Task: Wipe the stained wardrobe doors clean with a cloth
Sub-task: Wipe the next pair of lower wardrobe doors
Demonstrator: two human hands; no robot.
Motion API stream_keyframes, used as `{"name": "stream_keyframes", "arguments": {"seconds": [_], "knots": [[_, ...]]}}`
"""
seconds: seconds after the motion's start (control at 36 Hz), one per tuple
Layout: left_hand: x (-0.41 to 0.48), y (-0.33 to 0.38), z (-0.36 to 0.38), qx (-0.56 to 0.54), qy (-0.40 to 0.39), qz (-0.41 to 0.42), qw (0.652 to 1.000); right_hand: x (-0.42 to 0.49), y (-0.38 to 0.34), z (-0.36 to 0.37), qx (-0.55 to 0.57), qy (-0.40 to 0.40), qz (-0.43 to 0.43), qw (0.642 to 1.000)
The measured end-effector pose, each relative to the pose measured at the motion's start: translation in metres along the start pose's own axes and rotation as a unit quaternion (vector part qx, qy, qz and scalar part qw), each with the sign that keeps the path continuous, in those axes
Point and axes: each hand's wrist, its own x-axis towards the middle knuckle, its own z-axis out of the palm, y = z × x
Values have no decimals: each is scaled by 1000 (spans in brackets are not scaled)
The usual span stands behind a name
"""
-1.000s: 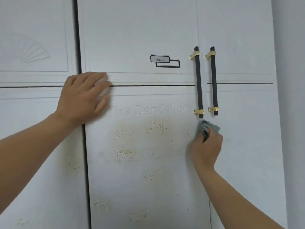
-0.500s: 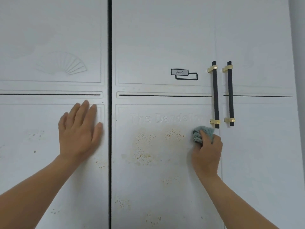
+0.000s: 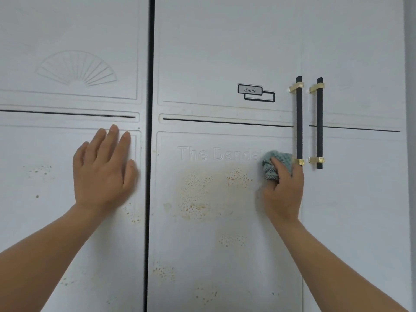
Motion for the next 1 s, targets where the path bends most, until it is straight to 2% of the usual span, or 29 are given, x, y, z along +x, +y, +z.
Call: {"name": "stream_keyframes", "arguments": {"seconds": [0.11,0.14,0.28,0.36,0.44,0.5,0.58,0.61,0.64,0.72,0.75,0.83,0.89,0.94,0.97,1.0], "knots": [[-1,0,0,-3,3,1,1000,26,-2,4,8,41,94,995],[-1,-1,0,-4,5,2,1000,25,-2,5,-7,39,77,996],[-1,-1,1,6,16,7,1000,-8,21,5,-52,-24,-143,988],[-1,0,0,6,13,6,1000,-20,32,-6,-80,-81,-245,963],[-1,0,0,7,16,6,1000,-20,35,-16,-117,-146,-337,923],[-1,0,0,5,17,5,1000,-16,36,-18,-112,-143,-327,928],[0,1,0,2,19,0,1000,-16,31,-14,-72,-66,-200,975],[0,2,0,3,19,2,1000,-20,29,-11,-65,-53,-174,981],[0,2,-1,2,18,2,1000,-25,27,-10,-63,-58,-178,980],[0,3,-3,-4,9,-3,1000,-44,31,-9,-65,-132,-274,951],[0,2,-2,-4,11,-3,1000,-45,33,-9,-61,-137,-280,948],[-1,2,0,1,26,5,1000,-40,33,-10,-40,-89,-210,973],[-1,1,1,4,30,9,999,-37,32,-11,-57,-97,-251,962],[-1,0,3,6,33,12,999,-32,36,-11,-73,-152,-336,927],[-1,0,3,6,36,13,999,-28,37,-12,-66,-165,-339,924],[-1,-1,4,6,37,12,999,-22,37,-12,-49,-156,-303,939]]}}
